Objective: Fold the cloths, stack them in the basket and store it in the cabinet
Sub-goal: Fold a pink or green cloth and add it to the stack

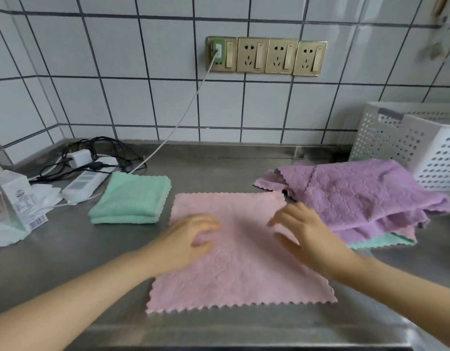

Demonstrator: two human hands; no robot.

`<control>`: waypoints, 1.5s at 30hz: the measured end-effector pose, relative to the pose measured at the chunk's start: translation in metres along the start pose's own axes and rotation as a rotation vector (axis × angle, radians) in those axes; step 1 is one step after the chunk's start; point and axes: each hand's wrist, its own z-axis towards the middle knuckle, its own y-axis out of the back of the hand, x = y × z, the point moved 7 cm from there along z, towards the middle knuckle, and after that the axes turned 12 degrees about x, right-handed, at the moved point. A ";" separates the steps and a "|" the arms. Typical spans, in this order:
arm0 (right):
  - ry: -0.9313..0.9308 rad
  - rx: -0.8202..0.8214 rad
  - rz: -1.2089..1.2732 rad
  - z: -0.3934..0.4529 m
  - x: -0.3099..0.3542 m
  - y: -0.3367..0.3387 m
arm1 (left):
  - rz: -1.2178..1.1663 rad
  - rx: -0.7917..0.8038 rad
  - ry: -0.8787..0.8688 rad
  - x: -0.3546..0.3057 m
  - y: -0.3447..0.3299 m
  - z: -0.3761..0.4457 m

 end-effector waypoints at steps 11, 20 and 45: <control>0.147 0.234 0.021 -0.082 0.052 -0.011 | 0.187 0.087 -0.069 -0.040 -0.038 -0.082; 0.037 0.309 -0.178 -0.075 0.046 -0.022 | 0.535 -0.067 -0.165 -0.044 -0.025 -0.093; -0.225 0.024 0.699 -0.126 0.028 0.044 | -0.454 -0.162 0.137 -0.014 0.020 -0.158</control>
